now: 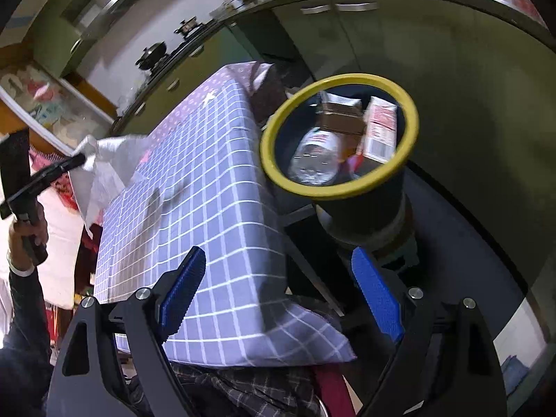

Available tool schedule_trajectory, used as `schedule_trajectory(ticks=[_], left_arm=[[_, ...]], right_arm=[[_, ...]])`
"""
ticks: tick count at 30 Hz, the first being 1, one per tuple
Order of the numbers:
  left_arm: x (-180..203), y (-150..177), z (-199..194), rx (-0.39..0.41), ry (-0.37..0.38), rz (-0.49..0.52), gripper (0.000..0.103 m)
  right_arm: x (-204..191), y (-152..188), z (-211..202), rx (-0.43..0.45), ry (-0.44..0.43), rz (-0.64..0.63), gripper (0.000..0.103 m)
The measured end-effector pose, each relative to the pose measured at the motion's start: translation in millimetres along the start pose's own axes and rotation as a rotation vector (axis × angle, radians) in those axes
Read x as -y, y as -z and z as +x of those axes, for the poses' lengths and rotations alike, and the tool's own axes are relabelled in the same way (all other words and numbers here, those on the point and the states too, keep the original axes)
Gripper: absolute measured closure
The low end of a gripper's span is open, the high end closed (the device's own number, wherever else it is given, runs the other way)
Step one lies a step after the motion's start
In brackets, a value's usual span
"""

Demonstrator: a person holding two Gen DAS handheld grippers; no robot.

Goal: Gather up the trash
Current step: 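Carry the white tissue over the bin and open the left gripper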

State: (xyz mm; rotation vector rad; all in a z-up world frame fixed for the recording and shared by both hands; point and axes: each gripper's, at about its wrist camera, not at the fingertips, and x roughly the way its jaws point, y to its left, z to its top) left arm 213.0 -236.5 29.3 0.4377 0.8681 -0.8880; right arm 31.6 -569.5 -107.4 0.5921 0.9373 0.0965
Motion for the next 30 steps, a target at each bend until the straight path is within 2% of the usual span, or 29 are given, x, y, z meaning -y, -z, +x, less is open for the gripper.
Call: schedule_trajectory(ticks=[7,14,19,22,27,29,30], left_arm=[[65,-75,72,-0.013,0.108,0.106,0.097],[108,-127,160,-0.009,0.148,0.137,0.096],[117,-134,210,-0.023,0.108,0.123,0.096],[117,-129,235,-0.032,0.060,0.115,0.097],[123,-112,267,-0.108,0.007,0.161,0.094],[125,-108,275,-0.146,-0.015,0.167,0.083],[126,-106,276,-0.152,-0.020,0.166,0.067]], right_arm=[[48,11,-14,0.020,0.008,0.096,0.018],[87,20,-23,0.029,0.007,0.170,0.018],[104,25,-25,0.028,-0.001,0.199,0.018],[109,27,-23,0.021,-0.007,0.209,0.018],[111,28,-25,0.022,-0.019,0.205,0.018],[110,28,-26,0.023,-0.025,0.201,0.018],[109,28,-25,0.023,-0.026,0.199,0.018]])
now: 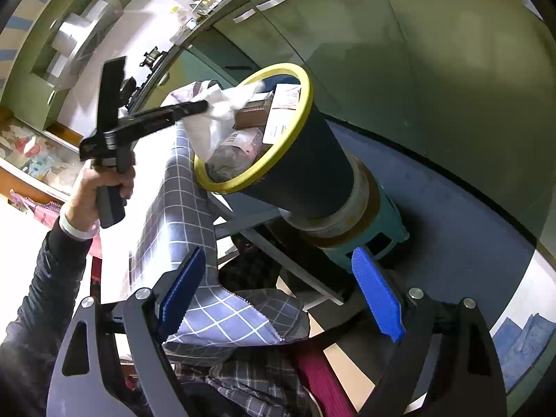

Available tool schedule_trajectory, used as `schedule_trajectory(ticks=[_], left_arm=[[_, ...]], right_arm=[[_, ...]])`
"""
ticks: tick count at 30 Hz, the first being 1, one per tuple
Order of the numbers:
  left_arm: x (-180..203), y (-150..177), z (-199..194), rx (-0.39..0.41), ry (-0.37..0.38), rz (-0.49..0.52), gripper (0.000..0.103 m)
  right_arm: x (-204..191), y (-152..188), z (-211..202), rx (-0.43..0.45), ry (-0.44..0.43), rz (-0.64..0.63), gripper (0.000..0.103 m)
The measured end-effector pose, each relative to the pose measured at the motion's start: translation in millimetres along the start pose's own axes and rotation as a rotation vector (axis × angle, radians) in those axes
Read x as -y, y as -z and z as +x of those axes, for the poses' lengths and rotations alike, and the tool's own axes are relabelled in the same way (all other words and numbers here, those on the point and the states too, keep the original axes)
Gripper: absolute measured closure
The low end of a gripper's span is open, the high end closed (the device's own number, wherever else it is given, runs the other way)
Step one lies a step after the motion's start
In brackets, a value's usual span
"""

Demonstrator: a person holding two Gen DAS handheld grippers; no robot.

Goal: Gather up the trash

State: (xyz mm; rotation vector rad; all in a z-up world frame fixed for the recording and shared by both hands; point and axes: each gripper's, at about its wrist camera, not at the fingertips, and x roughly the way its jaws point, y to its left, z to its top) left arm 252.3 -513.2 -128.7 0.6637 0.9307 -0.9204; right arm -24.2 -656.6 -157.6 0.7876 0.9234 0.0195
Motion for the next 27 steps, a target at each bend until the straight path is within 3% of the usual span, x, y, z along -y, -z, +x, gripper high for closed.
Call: schedule_trajectory(ticks=[1,2,9,11,13,14,18,23,27], left_arm=[[1,1,-1,-0.002,-0.007,0.001,0.054],[3,1,-3,0.000,-0.019,0.008,0.050],[22,5,-47,0.080,-0.042,0.063,0.043],[25,12,-74,0.131,-0.024,0.036,0.035],[28,24,-100,0.185,-0.030,0.006,0.019],[29,32,-112,0.209,-0.037,-0.008,0.015],[29,92,-170,0.310,-0.122,-0.088,0.007],[13,186,-235,0.387,-0.302,-0.274,0.007],[-12,269,-285,0.381,-0.533,-0.471,0.007]], right_arm=[[0,0,0,-0.001,0.000,-0.002,0.018],[-1,1,0,-0.001,-0.001,-0.002,0.018],[-5,5,-1,0.009,-0.005,-0.004,0.018],[-8,6,-3,0.011,-0.009,-0.013,0.018],[-13,8,-4,0.015,-0.002,-0.030,0.018],[-16,8,-5,0.018,0.007,-0.040,0.018],[-30,11,-5,0.022,0.034,-0.088,0.017],[-66,17,-4,0.048,0.076,-0.219,0.013],[-120,30,-7,0.122,0.101,-0.407,0.005]])
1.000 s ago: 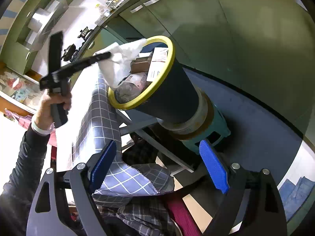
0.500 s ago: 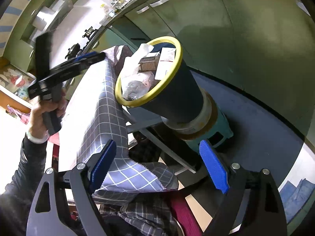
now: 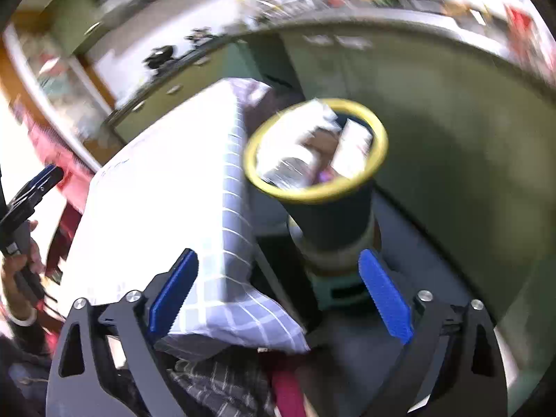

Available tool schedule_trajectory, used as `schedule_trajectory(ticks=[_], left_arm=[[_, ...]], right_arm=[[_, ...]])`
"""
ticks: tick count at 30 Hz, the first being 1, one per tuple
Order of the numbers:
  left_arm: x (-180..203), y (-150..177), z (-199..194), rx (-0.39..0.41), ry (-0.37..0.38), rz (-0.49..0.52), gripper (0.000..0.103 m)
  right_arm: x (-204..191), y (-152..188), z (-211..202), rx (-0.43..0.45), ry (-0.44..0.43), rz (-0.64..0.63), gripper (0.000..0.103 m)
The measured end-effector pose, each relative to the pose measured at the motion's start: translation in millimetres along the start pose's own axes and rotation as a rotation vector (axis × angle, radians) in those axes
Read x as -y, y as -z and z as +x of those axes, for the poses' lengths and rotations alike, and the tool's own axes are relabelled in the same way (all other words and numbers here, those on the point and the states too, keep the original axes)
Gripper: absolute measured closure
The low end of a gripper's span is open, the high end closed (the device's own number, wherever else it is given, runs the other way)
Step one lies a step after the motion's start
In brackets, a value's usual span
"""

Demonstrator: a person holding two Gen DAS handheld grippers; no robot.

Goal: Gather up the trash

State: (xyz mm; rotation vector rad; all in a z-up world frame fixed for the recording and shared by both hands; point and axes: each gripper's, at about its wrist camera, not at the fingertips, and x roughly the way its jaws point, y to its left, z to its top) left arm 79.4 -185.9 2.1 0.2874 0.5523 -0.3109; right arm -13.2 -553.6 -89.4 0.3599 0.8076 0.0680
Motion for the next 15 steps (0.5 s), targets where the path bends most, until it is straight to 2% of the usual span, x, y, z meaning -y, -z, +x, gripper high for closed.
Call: schedule_trajectory(ticks=[2,6,8,11,15], left_arm=[[-38,19,-22,-0.010,-0.125,-0.086,0.007],[-90,53,-59,-0.041,-0.201,-0.265,0.007],[-107,70,-78,-0.054,-0.202,-0.327,0.007],[-121,90,-101,-0.032,-0.184,-0.370,0.007],[-138,116,-127,-0.003,-0.188,-0.431,0.007]], right_arm=[[-29,-4,-7,0.051,-0.014,-0.077,0.005],[-74,-6,-17,0.117,-0.011,-0.175,0.005],[-96,-5,-20,0.145,0.001,-0.219,0.005],[-121,-1,-24,0.164,-0.002,-0.266,0.005],[-144,4,-37,0.219,0.037,-0.318,0.005]])
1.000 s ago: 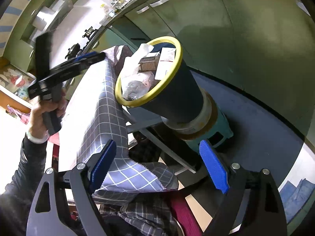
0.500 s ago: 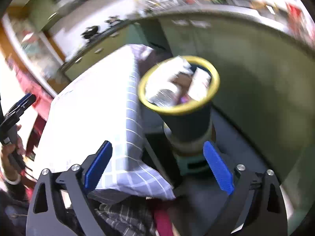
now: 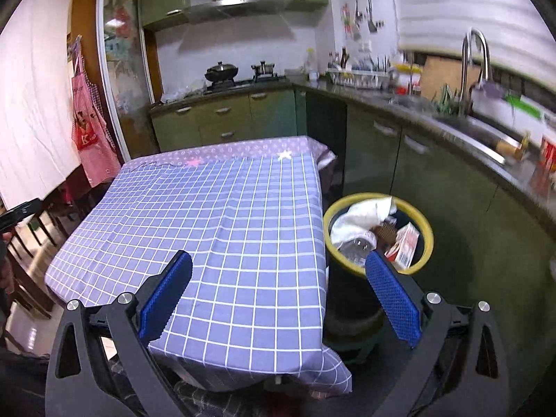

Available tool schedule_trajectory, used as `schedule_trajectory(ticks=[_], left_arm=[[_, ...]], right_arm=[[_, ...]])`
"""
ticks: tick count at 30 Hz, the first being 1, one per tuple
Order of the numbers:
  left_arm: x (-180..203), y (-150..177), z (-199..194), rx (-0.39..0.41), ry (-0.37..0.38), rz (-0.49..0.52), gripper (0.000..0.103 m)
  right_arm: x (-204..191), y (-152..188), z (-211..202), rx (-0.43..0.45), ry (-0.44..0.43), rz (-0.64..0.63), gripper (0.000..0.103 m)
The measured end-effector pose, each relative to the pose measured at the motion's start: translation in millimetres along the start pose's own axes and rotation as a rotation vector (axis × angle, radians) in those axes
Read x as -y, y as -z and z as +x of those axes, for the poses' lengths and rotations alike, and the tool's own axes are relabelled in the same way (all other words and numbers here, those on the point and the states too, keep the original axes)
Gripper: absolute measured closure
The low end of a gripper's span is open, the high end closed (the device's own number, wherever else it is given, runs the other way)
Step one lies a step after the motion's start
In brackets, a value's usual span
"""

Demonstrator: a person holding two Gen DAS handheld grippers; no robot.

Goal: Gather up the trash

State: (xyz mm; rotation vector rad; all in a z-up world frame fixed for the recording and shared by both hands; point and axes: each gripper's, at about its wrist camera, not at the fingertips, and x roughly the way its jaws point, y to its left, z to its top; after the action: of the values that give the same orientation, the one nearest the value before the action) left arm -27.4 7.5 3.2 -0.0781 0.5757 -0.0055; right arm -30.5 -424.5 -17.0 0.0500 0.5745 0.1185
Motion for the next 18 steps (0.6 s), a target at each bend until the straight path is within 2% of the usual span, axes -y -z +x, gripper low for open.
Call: schedule_trajectory(ticks=[3,7,11,18], left_arm=[[-15,10,-10,0.009,-0.004,-0.031,0.007],[-24,18,-28,0.067,-0.014,-0.033,0.007],[-26,19,-38,0.094,-0.014,-0.029,0.007],[-13,14,-42,0.105,-0.010,0.009,0.007]], right_arm=[[-14,-1,-8,0.033,0.032,-0.014,0.005],[-26,0,-17,0.058,0.038,-0.026,0.005],[-34,4,-22,0.065,0.062,-0.055,0.005],[-37,6,-28,0.072,0.056,-0.059,0.005]])
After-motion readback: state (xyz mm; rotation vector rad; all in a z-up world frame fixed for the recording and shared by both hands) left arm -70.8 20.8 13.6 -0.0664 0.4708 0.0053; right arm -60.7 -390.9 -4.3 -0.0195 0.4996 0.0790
